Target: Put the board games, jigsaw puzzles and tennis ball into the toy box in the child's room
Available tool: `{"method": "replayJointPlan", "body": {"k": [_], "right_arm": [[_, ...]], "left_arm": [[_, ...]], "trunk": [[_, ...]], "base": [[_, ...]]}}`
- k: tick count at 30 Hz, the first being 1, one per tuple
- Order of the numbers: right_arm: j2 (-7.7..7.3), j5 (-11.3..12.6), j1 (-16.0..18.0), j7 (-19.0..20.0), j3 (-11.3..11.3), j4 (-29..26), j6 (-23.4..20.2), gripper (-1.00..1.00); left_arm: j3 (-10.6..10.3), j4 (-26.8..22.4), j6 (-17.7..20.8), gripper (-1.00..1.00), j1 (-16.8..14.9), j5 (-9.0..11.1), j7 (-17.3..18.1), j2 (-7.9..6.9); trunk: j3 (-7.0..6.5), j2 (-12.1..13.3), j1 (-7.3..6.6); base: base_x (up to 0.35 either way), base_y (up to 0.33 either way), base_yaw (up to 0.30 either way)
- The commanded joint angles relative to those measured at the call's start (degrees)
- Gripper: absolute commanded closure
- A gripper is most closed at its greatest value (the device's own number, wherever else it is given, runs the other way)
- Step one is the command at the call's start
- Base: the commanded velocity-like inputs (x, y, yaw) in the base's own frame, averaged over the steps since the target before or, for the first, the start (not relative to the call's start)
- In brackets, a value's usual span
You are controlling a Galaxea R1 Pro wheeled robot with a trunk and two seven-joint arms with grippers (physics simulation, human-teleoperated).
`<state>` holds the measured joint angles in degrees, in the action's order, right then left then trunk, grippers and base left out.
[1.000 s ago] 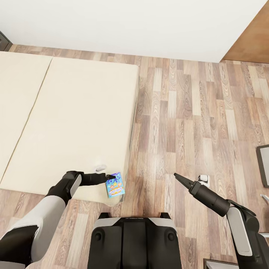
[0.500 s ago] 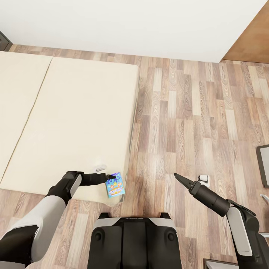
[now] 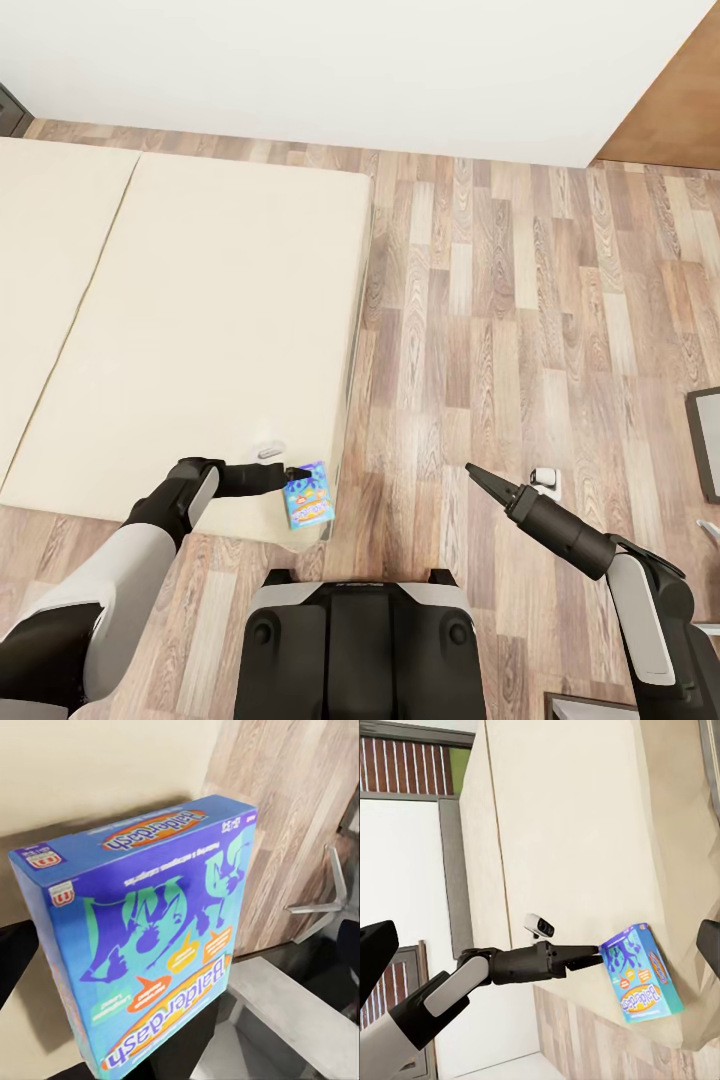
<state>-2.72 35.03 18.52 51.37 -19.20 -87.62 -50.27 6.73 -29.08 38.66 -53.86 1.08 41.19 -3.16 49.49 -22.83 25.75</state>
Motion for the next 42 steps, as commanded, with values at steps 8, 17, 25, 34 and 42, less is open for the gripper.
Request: {"method": "replayJointPlan", "body": {"k": [8, 17, 25, 34, 42], "right_arm": [[0.0, 0.0, 0.0, 0.1, 0.0, 0.0, -0.3, -1.0], [0.0, 0.0, 0.0, 0.1, 0.0, 0.0, -0.3, -1.0], [0.0, 0.0, 0.0, 0.1, 0.0, 0.0, -0.3, -1.0], [0.0, 0.0, 0.0, 0.1, 0.0, 0.0, -0.3, -1.0], [0.0, 0.0, 0.0, 0.1, 0.0, 0.0, -0.3, -1.0]], "left_arm": [[0.2, 0.0, 0.5, -1.0, 0.0, -0.1, 1.1, 0.02], [0.2, 0.0, 0.5, -1.0, 0.0, -0.1, 1.1, 0.15], [0.2, 0.0, 0.5, -1.0, 0.0, -0.2, 1.2, 0.17], [0.0, 0.0, 0.1, -1.0, 0.0, -0.3, 0.8, -0.14], [0.5, -0.2, 0.0, -1.0, 0.1, 0.0, 1.2, -5.14]], "trunk": [[0.06, -0.1, 0.03], [0.06, -0.1, 0.03], [0.06, -0.1, 0.03], [0.06, -0.1, 0.03], [0.06, -0.1, 0.03]], "base": [[0.0, 0.0, 0.0], [0.0, 0.0, 0.0], [0.0, 0.0, 0.0], [0.0, 0.0, 0.0], [0.0, 0.0, 0.0]]}}
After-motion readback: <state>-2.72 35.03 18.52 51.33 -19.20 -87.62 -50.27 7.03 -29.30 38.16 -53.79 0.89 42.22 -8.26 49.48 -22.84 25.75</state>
